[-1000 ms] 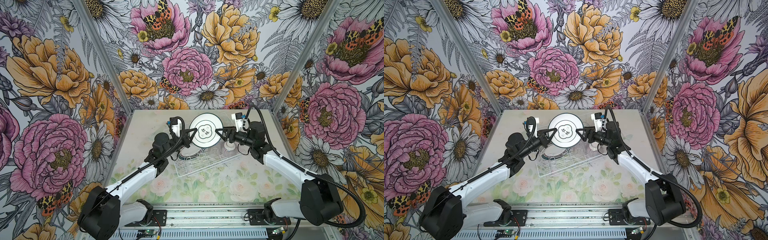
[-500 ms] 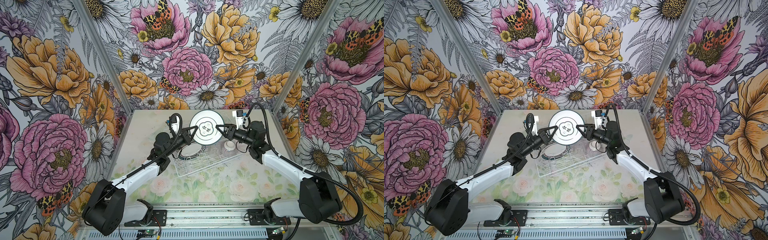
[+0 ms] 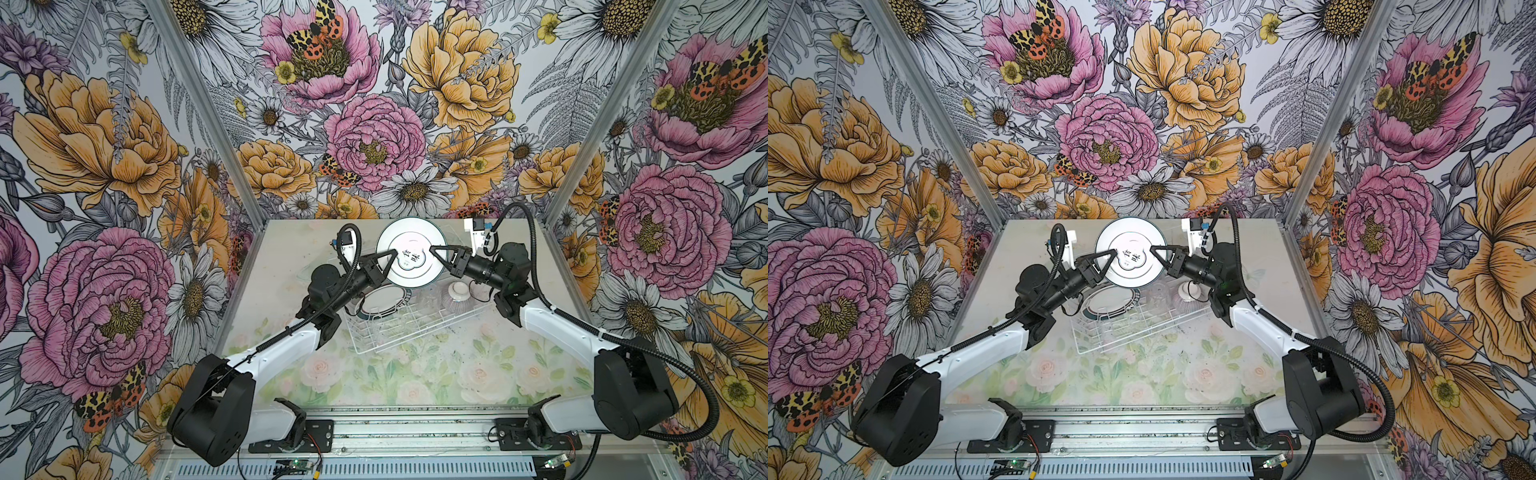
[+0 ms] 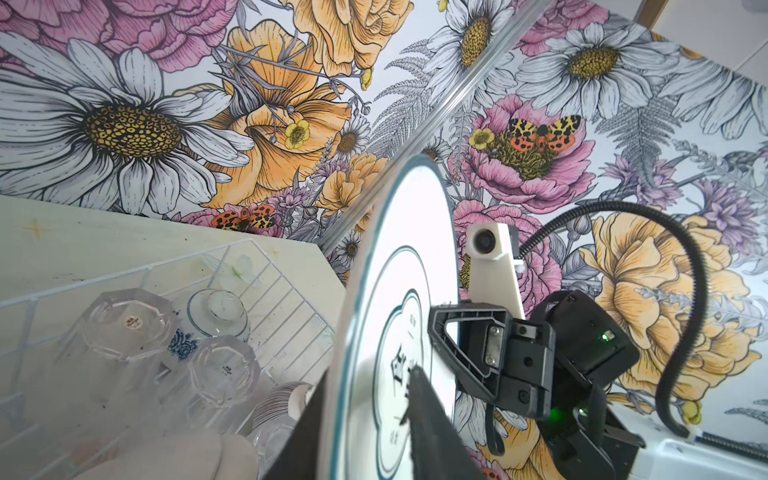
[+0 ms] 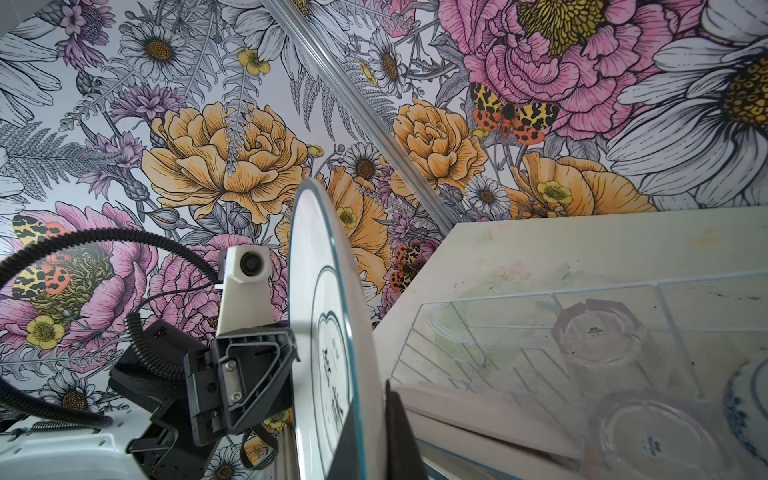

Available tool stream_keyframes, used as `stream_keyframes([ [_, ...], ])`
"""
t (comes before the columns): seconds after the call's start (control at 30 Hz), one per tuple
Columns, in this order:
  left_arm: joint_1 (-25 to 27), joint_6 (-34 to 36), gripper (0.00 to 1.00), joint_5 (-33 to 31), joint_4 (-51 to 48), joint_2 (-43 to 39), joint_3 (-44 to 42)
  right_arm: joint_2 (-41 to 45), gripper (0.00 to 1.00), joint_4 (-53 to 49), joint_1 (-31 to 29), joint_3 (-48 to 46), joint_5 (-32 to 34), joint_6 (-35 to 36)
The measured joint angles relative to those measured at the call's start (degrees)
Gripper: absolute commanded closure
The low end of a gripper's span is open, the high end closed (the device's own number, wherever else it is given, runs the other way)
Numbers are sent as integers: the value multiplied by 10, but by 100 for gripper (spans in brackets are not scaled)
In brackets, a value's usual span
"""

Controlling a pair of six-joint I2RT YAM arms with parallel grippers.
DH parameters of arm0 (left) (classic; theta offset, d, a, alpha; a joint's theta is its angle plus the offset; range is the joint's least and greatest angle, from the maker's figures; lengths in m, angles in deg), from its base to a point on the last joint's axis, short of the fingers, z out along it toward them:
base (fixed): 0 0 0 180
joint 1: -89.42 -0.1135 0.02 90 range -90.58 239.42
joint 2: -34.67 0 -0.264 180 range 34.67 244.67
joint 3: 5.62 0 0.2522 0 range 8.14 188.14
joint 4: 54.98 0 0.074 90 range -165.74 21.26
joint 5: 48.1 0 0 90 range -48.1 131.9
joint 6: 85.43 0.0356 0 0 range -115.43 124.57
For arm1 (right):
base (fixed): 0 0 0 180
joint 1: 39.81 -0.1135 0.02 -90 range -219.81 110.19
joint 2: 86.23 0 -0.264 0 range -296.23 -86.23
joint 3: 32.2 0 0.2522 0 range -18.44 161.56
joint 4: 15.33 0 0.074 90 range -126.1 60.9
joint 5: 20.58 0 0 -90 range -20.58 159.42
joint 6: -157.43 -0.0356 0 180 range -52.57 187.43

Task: Unload the mixed dishes from the dish rack
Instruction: 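Grasp the plate rim with the right gripper while the left holds it, then set the plate on the table with the right gripper while the left releases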

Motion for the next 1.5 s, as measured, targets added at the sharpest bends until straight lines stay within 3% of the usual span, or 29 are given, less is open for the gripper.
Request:
stream_keyframes([
  [0.17,3,15,3,5,-3,-2,1,-13,100,3,1,-6,8,-14],
  [0.2,3,18,1,5,-3,-3,1,-15,100,2,1,-7,12,-16],
  [0.53,5,54,1,-14,-40,-51,1,-12,100,5,42,-12,30,-43],
  [0.93,14,97,1,-28,-57,-106,-10,34,100,-14,190,-76,126,-77],
  [1.23,28,114,1,-28,-64,-121,-30,123,100,-53,307,-149,188,-99],
  [1.5,33,123,1,-27,-67,-122,-37,83,100,-78,361,-180,217,-113],
])
